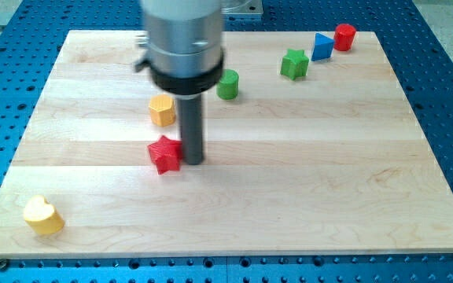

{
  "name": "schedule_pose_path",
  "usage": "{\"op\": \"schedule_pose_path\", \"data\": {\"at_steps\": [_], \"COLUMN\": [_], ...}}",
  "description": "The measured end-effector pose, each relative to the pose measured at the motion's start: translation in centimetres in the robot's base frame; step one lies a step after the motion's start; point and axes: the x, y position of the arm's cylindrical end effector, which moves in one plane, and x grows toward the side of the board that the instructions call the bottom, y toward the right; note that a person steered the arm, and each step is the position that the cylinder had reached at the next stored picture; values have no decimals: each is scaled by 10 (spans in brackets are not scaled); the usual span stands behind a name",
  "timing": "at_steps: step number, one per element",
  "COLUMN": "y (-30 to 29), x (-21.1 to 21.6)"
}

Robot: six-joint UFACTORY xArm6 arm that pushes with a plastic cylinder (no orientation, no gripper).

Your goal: Push the heart to the bottom left

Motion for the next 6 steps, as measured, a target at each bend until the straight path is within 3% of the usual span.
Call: {"op": "schedule_pose_path", "data": {"at_steps": [1, 2, 3, 5, 6], "y": [-50, -25, -48, -148, -94], "x": [5, 53, 88, 96, 100]}}
